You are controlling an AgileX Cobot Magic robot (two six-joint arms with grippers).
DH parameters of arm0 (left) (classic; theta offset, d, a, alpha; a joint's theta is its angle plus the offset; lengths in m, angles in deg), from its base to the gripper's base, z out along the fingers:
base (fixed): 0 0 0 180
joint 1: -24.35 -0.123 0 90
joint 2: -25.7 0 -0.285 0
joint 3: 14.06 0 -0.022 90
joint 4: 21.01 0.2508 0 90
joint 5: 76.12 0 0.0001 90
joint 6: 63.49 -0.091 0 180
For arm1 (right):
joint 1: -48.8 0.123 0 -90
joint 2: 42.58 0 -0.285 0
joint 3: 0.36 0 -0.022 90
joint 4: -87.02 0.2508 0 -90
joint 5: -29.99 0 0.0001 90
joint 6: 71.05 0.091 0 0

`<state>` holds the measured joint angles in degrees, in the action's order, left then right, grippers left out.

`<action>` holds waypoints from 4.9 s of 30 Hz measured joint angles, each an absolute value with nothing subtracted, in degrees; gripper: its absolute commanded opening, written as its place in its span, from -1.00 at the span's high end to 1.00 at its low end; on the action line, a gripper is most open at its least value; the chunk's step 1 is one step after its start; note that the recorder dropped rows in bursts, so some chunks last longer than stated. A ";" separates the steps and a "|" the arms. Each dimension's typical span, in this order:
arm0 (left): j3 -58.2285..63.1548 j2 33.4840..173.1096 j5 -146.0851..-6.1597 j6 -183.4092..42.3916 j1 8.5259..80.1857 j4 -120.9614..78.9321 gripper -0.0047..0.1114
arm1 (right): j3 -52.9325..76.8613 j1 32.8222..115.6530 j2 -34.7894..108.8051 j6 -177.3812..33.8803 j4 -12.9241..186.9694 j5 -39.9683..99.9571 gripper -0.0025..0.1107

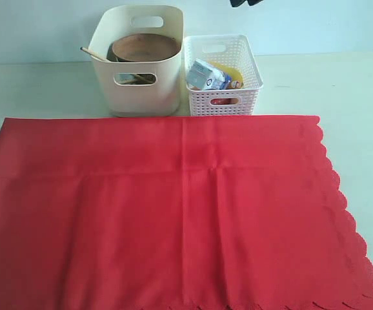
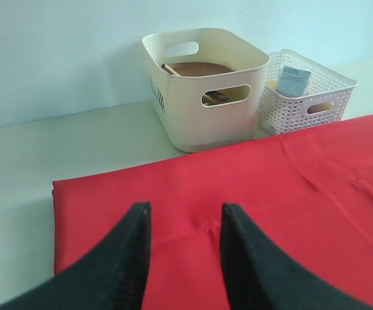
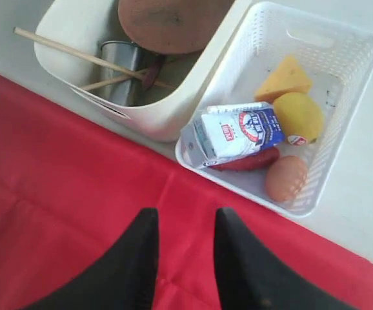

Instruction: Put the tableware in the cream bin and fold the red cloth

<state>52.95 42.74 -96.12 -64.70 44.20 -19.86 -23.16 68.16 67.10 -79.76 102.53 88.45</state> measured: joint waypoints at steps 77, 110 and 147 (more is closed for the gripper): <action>34.00 83.37 -104.60 -47.14 44.20 -16.88 0.29 | 46.17 68.16 14.05 -81.13 93.75 63.19 0.96; 32.55 87.20 -114.61 -47.14 44.20 -16.88 0.29 | 47.46 68.16 48.40 -75.34 100.27 53.79 0.96; 24.62 120.88 -119.53 -77.67 9.33 -46.23 -0.06 | 38.05 68.16 61.64 -75.34 96.32 60.18 0.96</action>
<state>24.62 120.88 -119.53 -77.67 9.33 -46.23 38.05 68.16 61.64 -75.34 96.32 60.18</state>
